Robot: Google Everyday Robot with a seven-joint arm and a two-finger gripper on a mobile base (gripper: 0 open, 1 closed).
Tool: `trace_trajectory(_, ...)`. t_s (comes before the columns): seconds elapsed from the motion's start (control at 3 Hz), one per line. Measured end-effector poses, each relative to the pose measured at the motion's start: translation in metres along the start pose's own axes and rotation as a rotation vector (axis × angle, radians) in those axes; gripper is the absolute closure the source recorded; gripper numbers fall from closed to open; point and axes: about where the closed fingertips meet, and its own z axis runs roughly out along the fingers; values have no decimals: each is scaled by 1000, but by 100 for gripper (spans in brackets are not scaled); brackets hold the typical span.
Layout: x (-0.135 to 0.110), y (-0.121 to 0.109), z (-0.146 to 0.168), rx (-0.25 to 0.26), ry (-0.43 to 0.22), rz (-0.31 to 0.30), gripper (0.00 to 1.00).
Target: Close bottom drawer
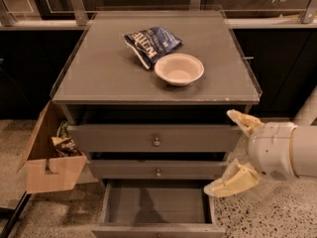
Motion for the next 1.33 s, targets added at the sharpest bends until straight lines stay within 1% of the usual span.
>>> trace_trajectory(0.33, 15, 10, 18, -16, 11, 12, 0)
trace_trajectory(1.0, 45, 33, 62, -131, 36, 50, 0)
trace_trajectory(1.33, 62, 40, 78, -175, 58, 86, 1)
